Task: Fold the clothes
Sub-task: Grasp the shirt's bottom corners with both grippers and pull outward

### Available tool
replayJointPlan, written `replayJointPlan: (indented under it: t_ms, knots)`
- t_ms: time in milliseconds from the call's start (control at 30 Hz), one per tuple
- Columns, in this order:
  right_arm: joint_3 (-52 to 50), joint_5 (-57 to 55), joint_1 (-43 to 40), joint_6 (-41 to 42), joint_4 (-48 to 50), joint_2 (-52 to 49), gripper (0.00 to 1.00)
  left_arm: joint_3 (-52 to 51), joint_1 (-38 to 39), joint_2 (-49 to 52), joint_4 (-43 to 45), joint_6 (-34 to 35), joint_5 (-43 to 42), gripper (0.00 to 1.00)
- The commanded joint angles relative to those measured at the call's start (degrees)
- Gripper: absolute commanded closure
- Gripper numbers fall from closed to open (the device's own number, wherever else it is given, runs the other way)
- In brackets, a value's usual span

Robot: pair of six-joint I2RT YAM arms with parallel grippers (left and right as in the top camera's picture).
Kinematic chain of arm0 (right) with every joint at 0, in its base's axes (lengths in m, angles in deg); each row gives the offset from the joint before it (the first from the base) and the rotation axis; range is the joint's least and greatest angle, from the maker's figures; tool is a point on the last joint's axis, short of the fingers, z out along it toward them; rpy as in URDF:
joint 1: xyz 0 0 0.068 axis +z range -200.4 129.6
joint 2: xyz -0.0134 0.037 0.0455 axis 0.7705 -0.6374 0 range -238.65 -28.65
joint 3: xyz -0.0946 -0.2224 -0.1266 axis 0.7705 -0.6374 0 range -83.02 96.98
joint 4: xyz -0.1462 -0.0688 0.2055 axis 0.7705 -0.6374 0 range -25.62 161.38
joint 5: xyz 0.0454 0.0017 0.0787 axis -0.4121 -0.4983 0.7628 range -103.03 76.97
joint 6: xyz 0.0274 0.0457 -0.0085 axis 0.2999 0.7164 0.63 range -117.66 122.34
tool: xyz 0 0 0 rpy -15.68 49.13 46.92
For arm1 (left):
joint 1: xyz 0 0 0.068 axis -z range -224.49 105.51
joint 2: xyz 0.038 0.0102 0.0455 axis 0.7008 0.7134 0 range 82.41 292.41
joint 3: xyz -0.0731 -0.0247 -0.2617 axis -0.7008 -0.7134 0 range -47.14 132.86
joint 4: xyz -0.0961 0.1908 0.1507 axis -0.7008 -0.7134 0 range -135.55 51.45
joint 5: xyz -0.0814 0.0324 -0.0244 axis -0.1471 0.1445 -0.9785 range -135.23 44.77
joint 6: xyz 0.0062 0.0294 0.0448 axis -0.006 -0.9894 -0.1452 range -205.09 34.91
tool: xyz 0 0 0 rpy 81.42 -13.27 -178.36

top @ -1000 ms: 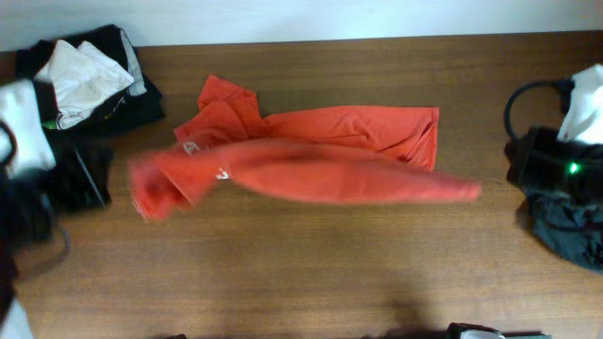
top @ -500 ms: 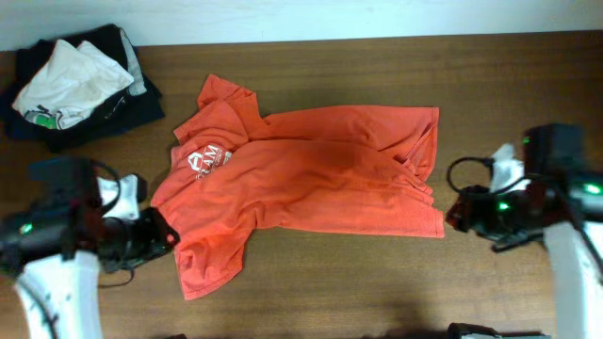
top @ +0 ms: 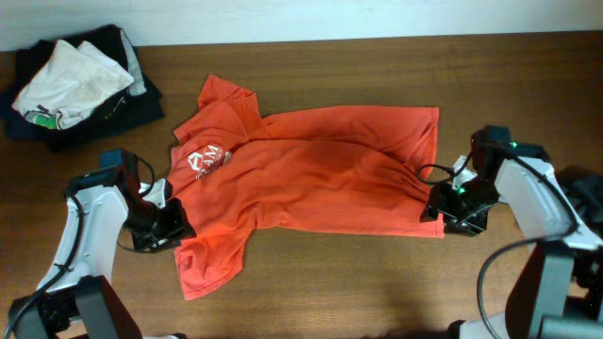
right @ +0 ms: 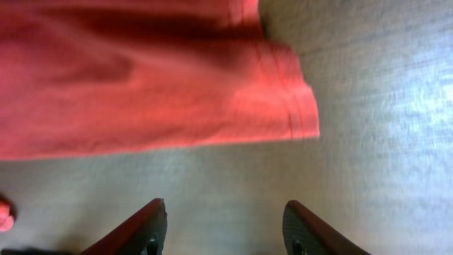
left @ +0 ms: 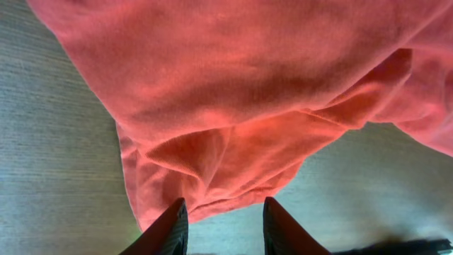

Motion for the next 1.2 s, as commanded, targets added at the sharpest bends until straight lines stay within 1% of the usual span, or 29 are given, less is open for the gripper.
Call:
replayJointPlan:
  t_ms: [0, 67, 100, 133, 233, 333, 467, 567, 633, 667, 700, 733, 767, 833, 933, 967, 1000, 1067, 1167]
  knots:
    - [-0.20, -3.02, -0.09, 2.84, 2.23, -2.78, 0.44, -0.31, 0.11, 0.37, 0.52, 0.52, 3.10, 0.61]
    - [-0.20, -8.17, -0.09, 6.82, 2.95, -4.02, 0.47, -0.39, 0.11, 0.37, 0.50, 0.52, 4.07, 0.61]
    - [-0.20, -8.92, -0.09, 7.02, 3.37, -4.63, 0.47, -0.44, 0.11, 0.37, 0.52, 0.52, 4.09, 0.60]
    - [-0.20, -8.94, -0.09, 6.99, 3.69, -5.46, 0.49, -0.44, 0.11, 0.37, 0.55, 0.52, 4.09, 0.60]
    - [-0.35, -9.16, -0.09, 7.02, 4.33, -6.21, 0.50, -0.44, 0.11, 0.37, 0.52, 0.52, 4.09, 0.59]
    - [-0.72, -9.18, -0.11, 6.99, 5.62, -6.23, 0.54, -0.44, 0.11, 0.37, 0.52, 0.52, 4.07, 0.59]
    - [-5.49, -9.14, -0.09, 7.02, 11.69, -6.25, 0.55, -0.46, 0.11, 0.37, 0.55, 0.52, 4.07, 0.59]
    - [-7.32, -9.14, -0.09, 7.02, 13.77, -6.25, 0.57, -0.44, 0.11, 0.37, 0.55, 0.52, 4.07, 0.59]
    - [-7.32, -9.14, -0.11, 7.04, 13.73, -6.25, 0.74, -0.44, 0.11, 0.37, 0.52, 0.52, 4.07, 0.59]
    - [-7.32, -9.14, -0.09, 7.02, 13.62, -6.25, 0.81, -0.44, 0.11, 0.37, 0.55, 0.52, 4.07, 0.59]
    - [-7.32, -9.16, -0.11, 7.02, 13.49, -6.25, 0.91, -0.44, 0.11, 0.37, 0.52, 0.52, 4.07, 0.59]
    - [-7.32, -9.18, -0.11, 6.99, 13.22, -6.25, 0.96, -0.44, 0.11, 0.37, 0.55, 0.52, 4.04, 0.59]
    - [-7.32, -9.16, -0.11, 7.02, 12.85, -6.25, 0.96, -0.44, 0.11, 0.37, 0.55, 0.55, 4.04, 0.59]
    - [-7.10, -9.73, -0.59, 7.37, 10.82, -6.23, 0.96, -0.44, 0.11, 0.37, 0.52, 0.55, 4.04, 0.59]
    - [-4.94, -14.03, -3.54, 9.60, 5.51, -6.05, 0.96, -0.44, 0.11, 0.37, 0.37, 0.55, 4.04, 0.61]
    - [-3.48, -15.15, -5.27, 9.66, 2.84, -5.75, 0.96, -0.44, 0.11, 0.31, 0.39, 0.55, 4.04, 0.65]
    - [-1.33, -15.08, -7.93, 11.76, -0.92, -4.96, 0.96, -0.44, 0.11, 0.13, 0.37, 0.55, 4.00, 0.70]
    - [2.51, -15.15, -13.00, 12.39, -6.95, -2.21, 0.96, -0.44, 0.11, -0.76, 0.39, 0.55, 2.32, 0.71]
    - [4.96, -15.15, -17.99, 12.57, -11.67, 4.26, 0.96, -0.44, 0.13, -3.63, 0.55, 0.52, -0.39, 0.71]
